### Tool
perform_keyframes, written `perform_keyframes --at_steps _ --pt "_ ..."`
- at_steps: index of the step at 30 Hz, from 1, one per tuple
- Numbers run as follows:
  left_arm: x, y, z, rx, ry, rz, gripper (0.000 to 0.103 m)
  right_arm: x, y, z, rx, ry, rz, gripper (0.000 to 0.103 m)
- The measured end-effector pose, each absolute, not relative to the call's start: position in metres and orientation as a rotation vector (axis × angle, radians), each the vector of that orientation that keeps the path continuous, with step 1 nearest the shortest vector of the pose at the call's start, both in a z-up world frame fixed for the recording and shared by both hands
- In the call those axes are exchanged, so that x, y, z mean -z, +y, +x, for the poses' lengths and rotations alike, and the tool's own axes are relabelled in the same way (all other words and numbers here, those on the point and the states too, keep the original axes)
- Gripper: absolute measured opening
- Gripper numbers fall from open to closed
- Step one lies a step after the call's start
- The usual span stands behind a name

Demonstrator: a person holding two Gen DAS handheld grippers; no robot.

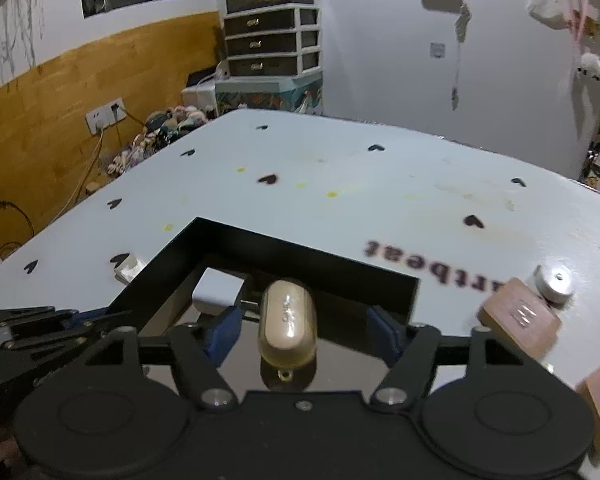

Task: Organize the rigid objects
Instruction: 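Carry the beige earbud case into the black box and release it, then move the right gripper to the tan square pad and grasp it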

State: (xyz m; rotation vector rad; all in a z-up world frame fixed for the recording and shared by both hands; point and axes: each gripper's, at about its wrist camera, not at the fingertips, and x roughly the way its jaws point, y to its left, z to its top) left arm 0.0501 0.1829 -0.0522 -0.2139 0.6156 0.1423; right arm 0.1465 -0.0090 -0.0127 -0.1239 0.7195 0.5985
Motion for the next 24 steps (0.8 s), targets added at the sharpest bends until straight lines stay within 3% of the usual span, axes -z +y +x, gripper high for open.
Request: perform_keyframes --at_steps 7,13,24 --pt "0.052 0.183 0.05 -0.142 0.616 -0.214 0.006 0.002 -0.036 0.121 -0.576 0.649 -0.116 0.092" --pt "0.052 0.183 0.05 -0.143 0.616 -0.215 0.006 0.001 -0.06 0.104 -0.538 0.61 -0.11 0.099" --pt "0.051 0.183 0.05 -0.142 0.616 -0.214 0.006 0.017 -0.116 0.089 -0.426 0.594 -0.081 0.1"
